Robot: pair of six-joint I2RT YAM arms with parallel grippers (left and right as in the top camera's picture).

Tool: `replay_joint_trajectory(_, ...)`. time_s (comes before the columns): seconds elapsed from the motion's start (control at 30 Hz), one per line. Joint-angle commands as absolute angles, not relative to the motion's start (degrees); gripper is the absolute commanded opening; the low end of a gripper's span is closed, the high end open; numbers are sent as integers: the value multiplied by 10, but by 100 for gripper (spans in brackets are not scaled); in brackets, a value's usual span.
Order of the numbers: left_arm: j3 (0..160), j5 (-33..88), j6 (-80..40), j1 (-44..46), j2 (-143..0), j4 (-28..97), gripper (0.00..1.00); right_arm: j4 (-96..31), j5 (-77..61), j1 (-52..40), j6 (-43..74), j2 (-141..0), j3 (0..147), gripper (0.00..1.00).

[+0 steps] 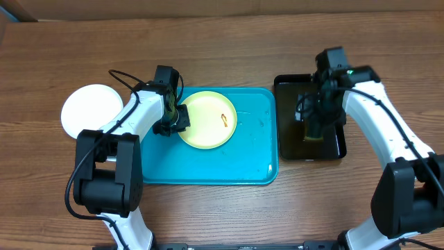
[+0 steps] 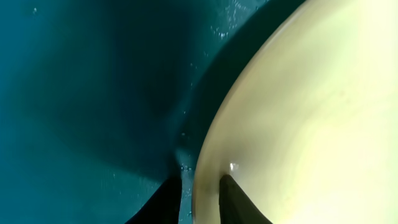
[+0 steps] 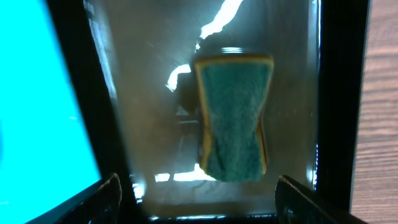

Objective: Clean dirty plates on tray and stack at the side
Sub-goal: 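Grasp the green sponge with the right gripper and dip it in water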

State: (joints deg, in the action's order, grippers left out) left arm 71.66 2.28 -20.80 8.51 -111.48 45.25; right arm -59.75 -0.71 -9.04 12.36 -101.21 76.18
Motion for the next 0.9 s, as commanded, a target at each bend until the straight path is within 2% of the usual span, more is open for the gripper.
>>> replay_joint_trajectory(0.0,708,-7,-192,83,-1127,465,23,-551,15,-90,135,-1011,707,80)
replay_joint_trajectory(0.17,710,-6,-188,83,-1126,462,24,-398,15,-90,136,-1011,605,80)
replay_joint_trajectory(0.23,710,-6,-186,83,-1126,460,24,-349,15,-90,136,-1011,573,74)
replay_joint_trajectory(0.27,710,-6,-182,83,-1126,458,24,-323,14,-90,136,-1011,555,57)
replay_joint_trajectory(0.3,710,-6,-182,83,-1126,458,24,-310,14,-90,136,-1011,544,33)
replay_joint_trajectory(0.33,710,-6,-182,83,-1126,457,24,-300,14,-90,136,-1011,534,4)
replay_joint_trajectory(0.43,710,-6,-182,83,-1126,457,25,-304,14,-90,131,-1010,527,4)
replay_joint_trajectory(0.47,710,-6,-182,83,-1126,456,26,-310,14,-90,129,-1009,532,6)
replay_joint_trajectory(0.5,710,-6,-182,83,-1126,455,27,-321,14,-89,119,-1007,542,20)
replay_joint_trajectory(0.53,710,-6,-182,83,-1126,453,27,-336,15,-89,115,-1005,555,39)
replay_joint_trajectory(0.57,710,-6,-182,83,-1126,452,28,-348,14,-89,116,-1004,568,50)
replay_joint_trajectory(0.63,710,-6,-182,83,-1126,449,28,-371,15,-89,116,-1003,598,59)
replay_joint_trajectory(0.73,710,-6,-182,83,-1126,449,28,-367,17,-89,116,-1003,617,72)
replay_joint_trajectory(0.87,710,-5,-182,83,-1126,446,28,-336,30,-89,116,-1008,608,75)
